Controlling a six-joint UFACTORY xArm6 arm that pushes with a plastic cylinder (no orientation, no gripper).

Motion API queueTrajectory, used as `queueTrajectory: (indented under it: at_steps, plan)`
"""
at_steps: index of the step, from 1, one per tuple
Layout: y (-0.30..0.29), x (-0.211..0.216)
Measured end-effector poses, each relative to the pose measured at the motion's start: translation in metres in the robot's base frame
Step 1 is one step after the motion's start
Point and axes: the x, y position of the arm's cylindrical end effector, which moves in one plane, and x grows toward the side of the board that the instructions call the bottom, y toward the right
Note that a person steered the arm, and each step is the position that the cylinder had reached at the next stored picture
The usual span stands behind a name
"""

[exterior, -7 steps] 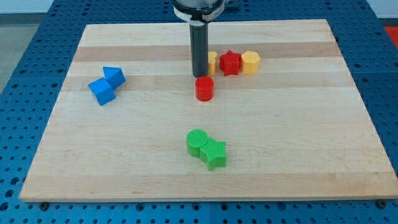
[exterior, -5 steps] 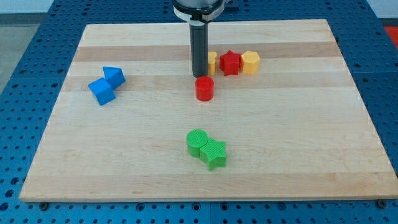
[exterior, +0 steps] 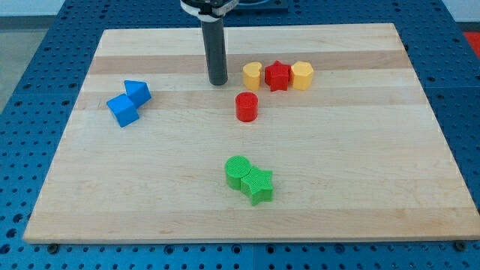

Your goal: Push the red star towards the red circle

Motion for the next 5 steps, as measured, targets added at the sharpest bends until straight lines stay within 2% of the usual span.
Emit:
queueTrajectory:
  at_steps: [5]
  plan:
    - [0.038, 0.0]
